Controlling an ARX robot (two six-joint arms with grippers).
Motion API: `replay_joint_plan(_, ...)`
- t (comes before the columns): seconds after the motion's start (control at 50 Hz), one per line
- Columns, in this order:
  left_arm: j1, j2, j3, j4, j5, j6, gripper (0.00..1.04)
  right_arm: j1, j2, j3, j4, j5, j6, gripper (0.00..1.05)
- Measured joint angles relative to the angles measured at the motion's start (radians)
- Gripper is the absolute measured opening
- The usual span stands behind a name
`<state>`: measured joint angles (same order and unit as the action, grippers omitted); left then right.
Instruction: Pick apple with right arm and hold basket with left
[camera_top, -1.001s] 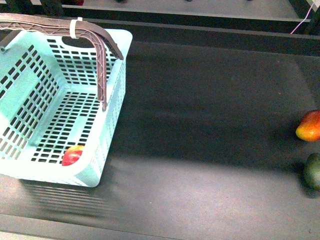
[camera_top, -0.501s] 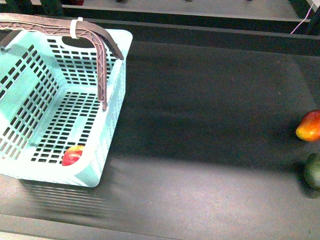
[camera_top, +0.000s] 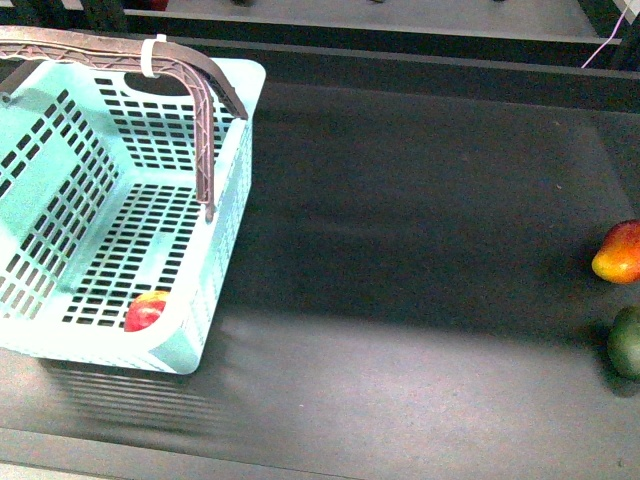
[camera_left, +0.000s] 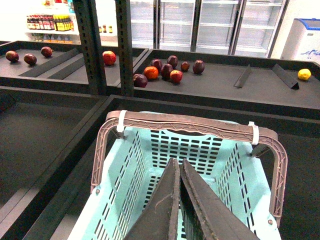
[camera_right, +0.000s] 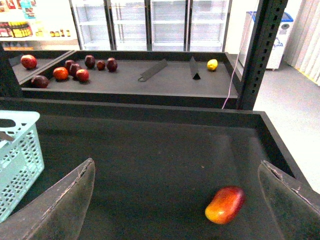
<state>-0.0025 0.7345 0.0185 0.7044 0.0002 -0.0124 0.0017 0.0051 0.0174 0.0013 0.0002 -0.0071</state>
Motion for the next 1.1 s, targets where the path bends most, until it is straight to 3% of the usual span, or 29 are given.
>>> replay_joint_plan(0.44, 0.000, -0.303, -0.003, -0.276, 0.000, 0.001, 0.03, 0.000, 0.000, 0.000, 0.000, 0.000, 0.000, 0.96)
replay_joint_plan(1.101, 0.000, -0.544, -0.003, -0.513, 0.000, 0.001, 0.03, 0.000, 0.000, 0.000, 0.000, 0.000, 0.000, 0.96)
